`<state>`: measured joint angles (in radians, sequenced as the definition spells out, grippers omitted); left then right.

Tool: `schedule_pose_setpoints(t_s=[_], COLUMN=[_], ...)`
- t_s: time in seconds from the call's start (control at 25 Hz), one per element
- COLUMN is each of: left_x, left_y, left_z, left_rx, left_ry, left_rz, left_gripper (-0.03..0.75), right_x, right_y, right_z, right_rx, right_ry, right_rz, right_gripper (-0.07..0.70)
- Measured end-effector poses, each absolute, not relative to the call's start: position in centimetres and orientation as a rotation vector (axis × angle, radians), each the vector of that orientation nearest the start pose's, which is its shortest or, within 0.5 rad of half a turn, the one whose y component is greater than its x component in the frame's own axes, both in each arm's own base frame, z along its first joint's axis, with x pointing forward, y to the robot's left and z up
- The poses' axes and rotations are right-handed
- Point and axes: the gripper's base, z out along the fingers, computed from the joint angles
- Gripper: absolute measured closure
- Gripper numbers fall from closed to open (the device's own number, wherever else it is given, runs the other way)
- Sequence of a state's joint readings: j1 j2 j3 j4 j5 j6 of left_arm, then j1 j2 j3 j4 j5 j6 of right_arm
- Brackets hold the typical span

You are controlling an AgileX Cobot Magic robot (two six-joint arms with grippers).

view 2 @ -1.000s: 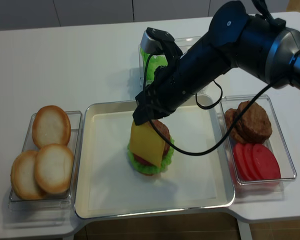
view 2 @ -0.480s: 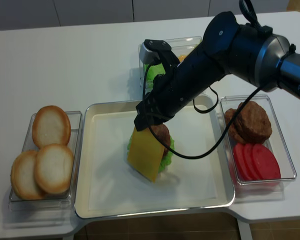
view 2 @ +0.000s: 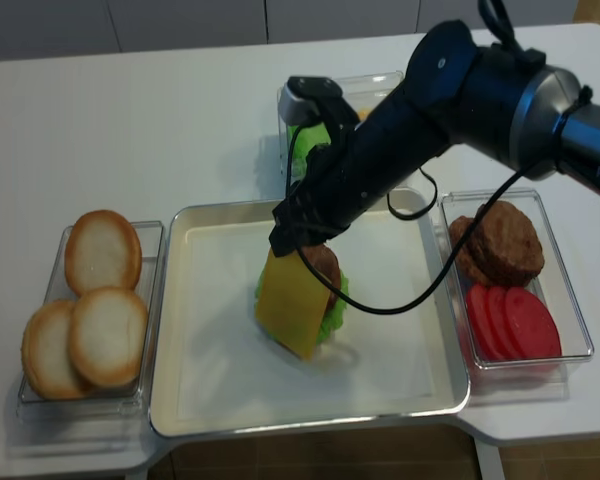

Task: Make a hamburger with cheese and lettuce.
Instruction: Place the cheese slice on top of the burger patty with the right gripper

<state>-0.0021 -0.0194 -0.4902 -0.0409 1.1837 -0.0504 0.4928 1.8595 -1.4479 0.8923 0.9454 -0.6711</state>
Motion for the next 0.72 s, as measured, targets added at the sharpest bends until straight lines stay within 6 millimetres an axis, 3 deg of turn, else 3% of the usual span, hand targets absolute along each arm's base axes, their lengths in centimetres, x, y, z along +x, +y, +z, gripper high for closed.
schedule_pose_setpoints(t_s=[0.72], left_x=[-1.24], left_y=[-0.34], left_z=[26.48], left_rx=[-0.047], left_ry=[2.158], left_rz=[-0.080], left_gripper=[0.292], right_x=[33.31], right_y=[23.22], right_z=[26.38], right_rx=[-0.977], right_ry=[2.411], right_rz=[0.838], right_gripper=[0.628])
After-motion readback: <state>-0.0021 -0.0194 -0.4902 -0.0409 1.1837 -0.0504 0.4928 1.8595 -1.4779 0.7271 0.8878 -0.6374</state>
